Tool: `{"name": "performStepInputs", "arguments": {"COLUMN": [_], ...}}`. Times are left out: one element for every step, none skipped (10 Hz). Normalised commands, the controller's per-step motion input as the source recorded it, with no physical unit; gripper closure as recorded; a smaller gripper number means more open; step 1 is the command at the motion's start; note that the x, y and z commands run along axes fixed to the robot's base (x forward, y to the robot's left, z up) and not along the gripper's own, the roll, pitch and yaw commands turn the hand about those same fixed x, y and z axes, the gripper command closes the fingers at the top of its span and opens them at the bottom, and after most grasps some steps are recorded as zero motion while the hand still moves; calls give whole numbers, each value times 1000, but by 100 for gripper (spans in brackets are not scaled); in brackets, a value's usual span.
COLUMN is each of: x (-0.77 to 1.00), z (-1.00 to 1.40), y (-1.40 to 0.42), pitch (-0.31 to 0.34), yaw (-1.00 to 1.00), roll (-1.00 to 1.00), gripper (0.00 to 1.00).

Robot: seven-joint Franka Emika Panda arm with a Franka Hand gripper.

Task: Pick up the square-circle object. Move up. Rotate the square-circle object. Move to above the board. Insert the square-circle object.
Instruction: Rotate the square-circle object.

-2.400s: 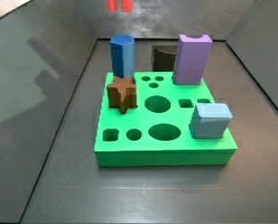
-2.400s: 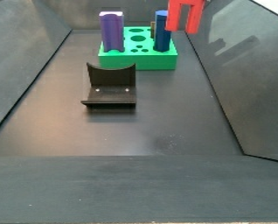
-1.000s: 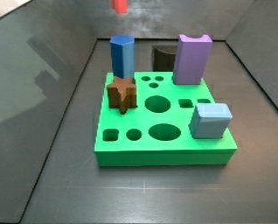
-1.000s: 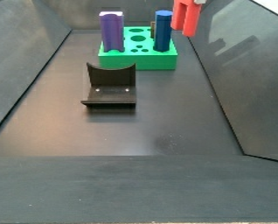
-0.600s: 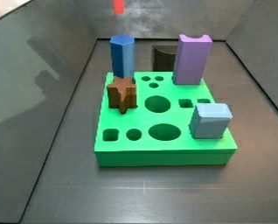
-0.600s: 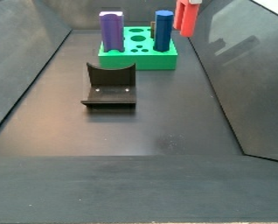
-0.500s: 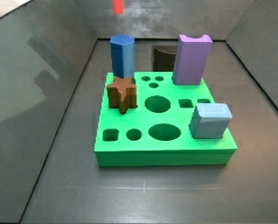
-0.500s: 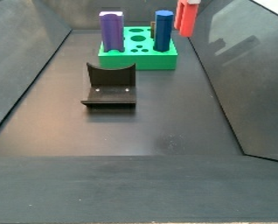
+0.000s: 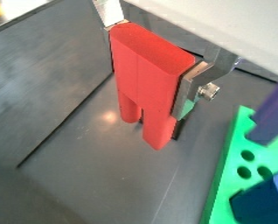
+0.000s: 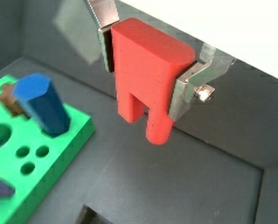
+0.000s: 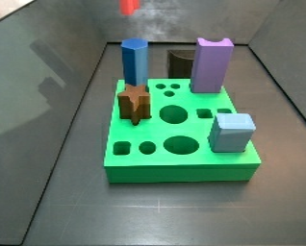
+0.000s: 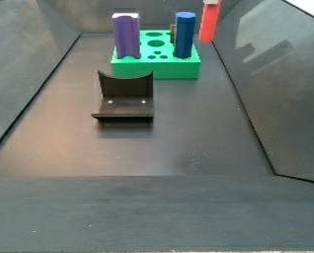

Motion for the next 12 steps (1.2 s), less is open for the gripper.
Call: {"name": "performStepInputs", "arguments": {"x": [46,46,46,0,0,1,2,4,4,5,5,6], "z": [-13,-13,-13,0,0,2,3,4,5,6,6,7], "y": [12,13,13,0,1,2,4,5,6,7,7,8], "pitch": [48,54,61,26,27,29,30,33,35,39,42,49], "yaw": [-1000,-1000,-1000,-1000,-1000,-1000,-1000,-1000,-1000,-1000,-1000,-1000], "roll": [-4,-5,-5,-2,-2,-3,-3,-3,-3,-4,-4,-5], "gripper": [100,100,100,100,100,100,100,100,100,100,100,100]}}
